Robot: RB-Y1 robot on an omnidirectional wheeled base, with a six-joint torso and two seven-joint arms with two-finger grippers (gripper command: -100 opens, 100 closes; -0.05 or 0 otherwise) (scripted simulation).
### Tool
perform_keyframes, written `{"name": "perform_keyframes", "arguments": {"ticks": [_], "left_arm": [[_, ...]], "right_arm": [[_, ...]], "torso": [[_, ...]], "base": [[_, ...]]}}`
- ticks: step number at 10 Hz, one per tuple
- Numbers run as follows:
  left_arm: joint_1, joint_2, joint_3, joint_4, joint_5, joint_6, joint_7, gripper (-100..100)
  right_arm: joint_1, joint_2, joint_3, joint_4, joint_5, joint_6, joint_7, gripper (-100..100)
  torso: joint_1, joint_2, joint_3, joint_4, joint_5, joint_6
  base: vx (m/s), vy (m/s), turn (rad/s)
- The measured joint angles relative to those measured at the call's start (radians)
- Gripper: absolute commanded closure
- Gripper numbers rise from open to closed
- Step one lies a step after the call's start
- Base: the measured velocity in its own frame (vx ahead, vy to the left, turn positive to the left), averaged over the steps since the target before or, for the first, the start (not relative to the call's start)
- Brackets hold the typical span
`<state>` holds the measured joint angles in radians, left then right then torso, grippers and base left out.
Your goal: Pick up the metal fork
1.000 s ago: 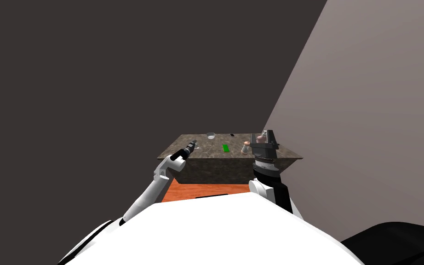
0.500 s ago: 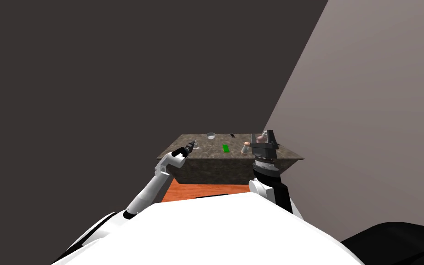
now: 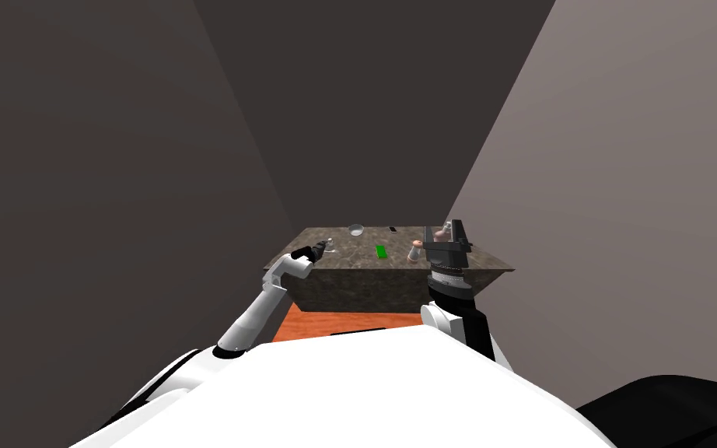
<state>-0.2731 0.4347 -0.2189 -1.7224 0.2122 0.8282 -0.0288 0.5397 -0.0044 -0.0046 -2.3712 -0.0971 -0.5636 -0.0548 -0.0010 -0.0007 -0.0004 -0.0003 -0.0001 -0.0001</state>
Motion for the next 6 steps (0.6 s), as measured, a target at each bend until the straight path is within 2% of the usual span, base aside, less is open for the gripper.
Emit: {"name": "perform_keyframes", "arguments": {"ticks": [6], "left_arm": [[-0.064,0.000,0.045,0.090,0.022,0.173,0.005,-100]], "right_arm": [[0.000,0.000,0.000,0.000,0.000,0.000,0.000,0]], "torso": [[-0.001,-0.002,-0.001,0.000,0.000,0.000]], "base": [[0.031,-0.025,-0.012]]}}
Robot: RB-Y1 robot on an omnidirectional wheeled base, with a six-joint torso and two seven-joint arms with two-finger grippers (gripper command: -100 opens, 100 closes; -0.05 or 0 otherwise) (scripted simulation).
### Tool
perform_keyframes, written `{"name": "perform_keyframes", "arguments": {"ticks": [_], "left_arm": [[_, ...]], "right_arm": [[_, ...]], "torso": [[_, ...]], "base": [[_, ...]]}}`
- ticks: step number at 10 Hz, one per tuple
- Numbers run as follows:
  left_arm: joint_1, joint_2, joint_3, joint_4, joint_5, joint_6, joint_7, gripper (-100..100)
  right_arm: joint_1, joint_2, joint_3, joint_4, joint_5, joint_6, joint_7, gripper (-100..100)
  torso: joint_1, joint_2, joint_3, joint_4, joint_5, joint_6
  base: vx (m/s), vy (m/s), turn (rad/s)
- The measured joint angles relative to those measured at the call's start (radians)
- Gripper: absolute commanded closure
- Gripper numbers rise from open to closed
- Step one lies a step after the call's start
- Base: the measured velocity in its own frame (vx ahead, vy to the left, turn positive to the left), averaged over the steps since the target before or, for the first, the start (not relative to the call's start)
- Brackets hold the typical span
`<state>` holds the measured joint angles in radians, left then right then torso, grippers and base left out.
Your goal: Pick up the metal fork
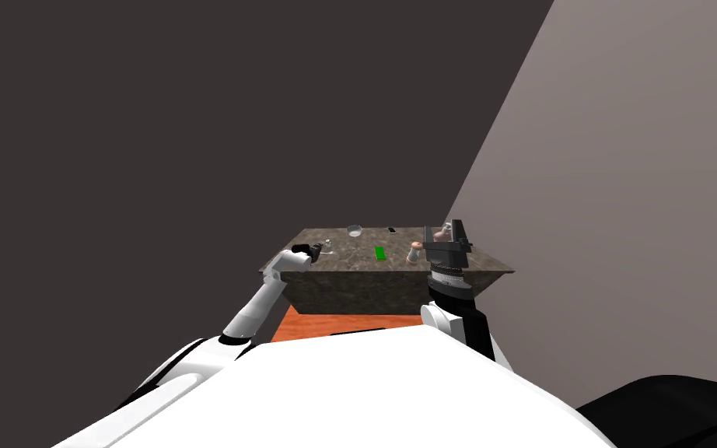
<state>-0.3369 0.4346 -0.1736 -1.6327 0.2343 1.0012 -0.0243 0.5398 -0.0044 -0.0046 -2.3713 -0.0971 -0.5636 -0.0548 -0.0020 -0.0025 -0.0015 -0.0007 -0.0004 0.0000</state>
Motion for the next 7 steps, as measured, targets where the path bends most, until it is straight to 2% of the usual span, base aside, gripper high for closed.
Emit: {"name": "perform_keyframes", "arguments": {"ticks": [3,7], "left_arm": [[-0.034,-0.004,0.029,0.060,0.013,0.081,0.000,-100],[-0.063,-0.008,0.066,0.109,0.029,0.193,0.000,-100]], "right_arm": [[0.000,0.000,0.000,0.000,0.000,0.000,0.000,0],[0.000,0.000,0.000,0.000,0.000,0.000,0.000,0]], "torso": [[0.000,0.000,0.000,0.000,0.000,0.000],[0.000,0.000,0.000,0.000,0.000,0.000]], "base": [[0.033,-0.022,-0.013],[0.038,-0.023,-0.018]]}}
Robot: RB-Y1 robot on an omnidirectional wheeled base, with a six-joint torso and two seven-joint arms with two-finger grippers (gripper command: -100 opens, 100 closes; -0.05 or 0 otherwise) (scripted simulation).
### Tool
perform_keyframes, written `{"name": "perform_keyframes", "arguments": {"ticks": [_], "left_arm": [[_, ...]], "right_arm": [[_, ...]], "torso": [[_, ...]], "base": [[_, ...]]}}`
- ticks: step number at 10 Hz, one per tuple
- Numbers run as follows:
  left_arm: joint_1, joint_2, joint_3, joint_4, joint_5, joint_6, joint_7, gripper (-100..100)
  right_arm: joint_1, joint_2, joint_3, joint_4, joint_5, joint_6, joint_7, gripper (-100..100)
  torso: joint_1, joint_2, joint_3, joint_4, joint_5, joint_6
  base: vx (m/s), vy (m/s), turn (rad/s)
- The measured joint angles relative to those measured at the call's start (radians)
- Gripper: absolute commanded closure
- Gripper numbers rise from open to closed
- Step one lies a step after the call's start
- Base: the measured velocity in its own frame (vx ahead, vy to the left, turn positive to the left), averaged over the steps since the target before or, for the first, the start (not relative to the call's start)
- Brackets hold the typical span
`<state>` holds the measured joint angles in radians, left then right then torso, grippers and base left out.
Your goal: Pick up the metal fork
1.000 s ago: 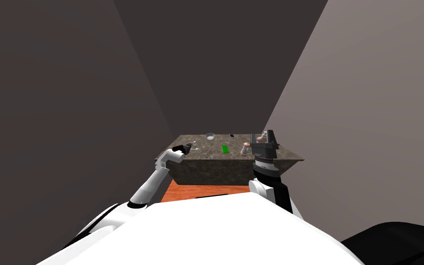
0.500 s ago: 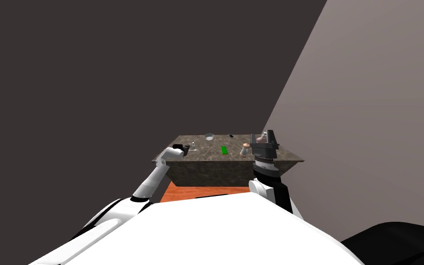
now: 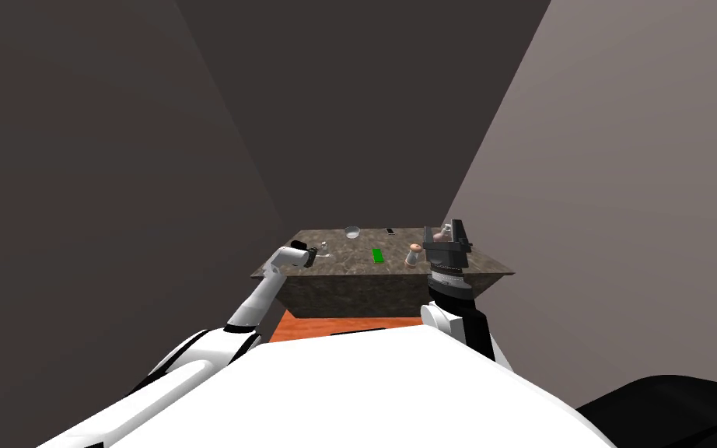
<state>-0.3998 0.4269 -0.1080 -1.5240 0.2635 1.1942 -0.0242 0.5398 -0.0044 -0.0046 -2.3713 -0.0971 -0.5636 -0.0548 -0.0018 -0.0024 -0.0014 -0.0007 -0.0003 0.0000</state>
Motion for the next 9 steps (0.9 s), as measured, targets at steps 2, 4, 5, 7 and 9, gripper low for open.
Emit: {"name": "perform_keyframes", "arguments": {"ticks": [2,4,5,7,9], "left_arm": [[-0.017,-0.005,0.016,0.025,0.005,0.055,0.002,-100],[-0.034,-0.008,0.032,0.058,0.011,0.099,0.001,-100],[-0.041,-0.008,0.038,0.067,0.014,0.120,0.000,-100],[-0.060,-0.013,0.059,0.094,0.021,0.177,0.003,-100],[-0.076,-0.010,0.076,0.117,0.031,0.226,-0.001,-100]], "right_arm": [[0.000,0.000,0.000,0.000,0.000,0.000,0.000,0],[0.000,0.000,0.000,0.000,0.000,0.000,0.000,0],[0.000,0.000,0.000,0.000,0.000,0.000,0.000,0],[0.000,0.000,0.000,0.000,0.000,0.000,0.000,0],[0.000,0.000,0.000,0.000,0.000,0.000,0.000,0]], "torso": [[-0.001,0.000,0.000,0.000,0.000,0.000],[0.000,0.000,0.000,0.000,0.000,0.000],[0.000,0.000,0.000,0.000,0.000,0.000],[-0.001,-0.002,-0.001,0.000,0.000,0.000],[0.000,-0.001,-0.001,0.000,0.000,0.000]], "base": [[0.043,-0.026,-0.019],[0.040,-0.023,-0.019],[0.046,-0.020,-0.022],[0.063,-0.028,-0.025],[0.061,-0.024,-0.027]]}}
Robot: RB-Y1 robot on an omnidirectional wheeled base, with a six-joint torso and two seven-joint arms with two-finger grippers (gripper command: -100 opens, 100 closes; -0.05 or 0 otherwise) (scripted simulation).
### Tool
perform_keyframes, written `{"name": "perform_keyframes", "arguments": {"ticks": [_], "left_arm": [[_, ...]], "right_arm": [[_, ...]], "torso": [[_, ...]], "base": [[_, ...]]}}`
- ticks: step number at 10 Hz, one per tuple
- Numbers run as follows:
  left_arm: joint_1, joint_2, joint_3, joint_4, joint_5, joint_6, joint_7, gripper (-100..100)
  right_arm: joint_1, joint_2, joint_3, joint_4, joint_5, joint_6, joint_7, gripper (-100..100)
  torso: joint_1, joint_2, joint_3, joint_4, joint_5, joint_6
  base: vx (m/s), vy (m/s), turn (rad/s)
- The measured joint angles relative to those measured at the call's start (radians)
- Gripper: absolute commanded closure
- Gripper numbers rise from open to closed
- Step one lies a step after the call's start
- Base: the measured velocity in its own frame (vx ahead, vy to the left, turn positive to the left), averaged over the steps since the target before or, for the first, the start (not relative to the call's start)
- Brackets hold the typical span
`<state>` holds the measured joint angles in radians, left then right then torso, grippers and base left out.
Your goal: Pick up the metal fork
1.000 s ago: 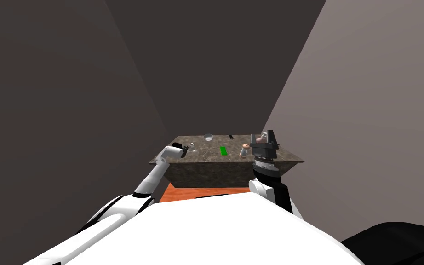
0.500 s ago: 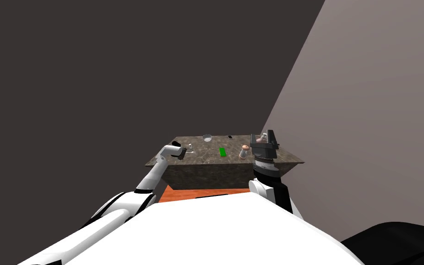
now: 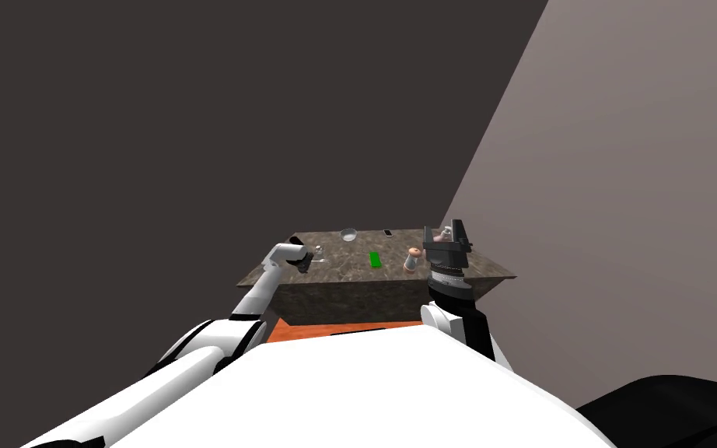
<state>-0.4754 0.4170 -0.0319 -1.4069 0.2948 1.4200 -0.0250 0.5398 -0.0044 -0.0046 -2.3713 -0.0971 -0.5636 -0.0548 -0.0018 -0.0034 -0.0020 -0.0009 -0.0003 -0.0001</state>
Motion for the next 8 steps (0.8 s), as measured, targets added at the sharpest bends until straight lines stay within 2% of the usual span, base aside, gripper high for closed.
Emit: {"name": "perform_keyframes", "arguments": {"ticks": [4,5,6,8], "left_arm": [[-0.037,-0.004,0.031,0.050,0.012,0.093,0.000,-100],[-0.038,-0.004,0.031,0.051,0.012,0.097,-0.001,0],[-0.038,-0.004,0.031,0.051,0.012,0.097,-0.001,-100],[-0.028,-0.013,0.028,0.067,0.004,0.071,0.000,-100]], "right_arm": [[0.000,0.000,0.000,0.000,0.000,0.000,0.000,0],[0.000,0.000,0.000,0.000,0.000,0.000,0.000,0],[0.000,0.000,0.000,0.000,0.000,0.000,0.000,0],[0.000,0.000,0.000,0.000,0.000,0.000,0.000,0]], "torso": [[-0.001,-0.004,-0.002,-0.001,0.000,0.000],[0.000,-0.002,-0.001,-0.001,0.000,0.000],[0.001,0.002,0.001,0.000,0.000,0.000],[0.002,0.003,0.001,0.000,0.001,0.000]], "base": [[0.088,-0.022,-0.028],[0.010,-0.002,0.002],[0.015,0.006,-0.016],[0.017,0.013,-0.017]]}}
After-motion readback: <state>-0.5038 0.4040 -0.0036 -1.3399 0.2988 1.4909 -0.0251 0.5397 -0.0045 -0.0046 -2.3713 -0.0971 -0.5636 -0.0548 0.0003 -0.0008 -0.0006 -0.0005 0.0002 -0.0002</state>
